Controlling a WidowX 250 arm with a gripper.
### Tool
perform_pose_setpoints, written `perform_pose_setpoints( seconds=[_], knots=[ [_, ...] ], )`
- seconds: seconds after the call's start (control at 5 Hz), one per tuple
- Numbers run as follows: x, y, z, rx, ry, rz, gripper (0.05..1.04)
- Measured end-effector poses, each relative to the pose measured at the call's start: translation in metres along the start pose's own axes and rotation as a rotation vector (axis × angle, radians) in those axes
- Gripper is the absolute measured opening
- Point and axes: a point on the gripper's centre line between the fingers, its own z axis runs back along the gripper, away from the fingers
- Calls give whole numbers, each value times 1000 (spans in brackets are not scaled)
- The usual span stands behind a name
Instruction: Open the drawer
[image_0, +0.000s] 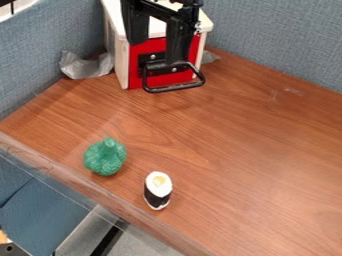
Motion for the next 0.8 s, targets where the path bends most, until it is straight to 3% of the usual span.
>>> perform_pose_setpoints(
  seconds=[0.2, 0.6, 0.8],
  knots=[
    [-1, 1, -11, -6, 32, -4, 999],
    [10, 31, -45, 55, 49, -81, 999],
    [23, 45, -57, 113, 48, -225, 999]
  ],
)
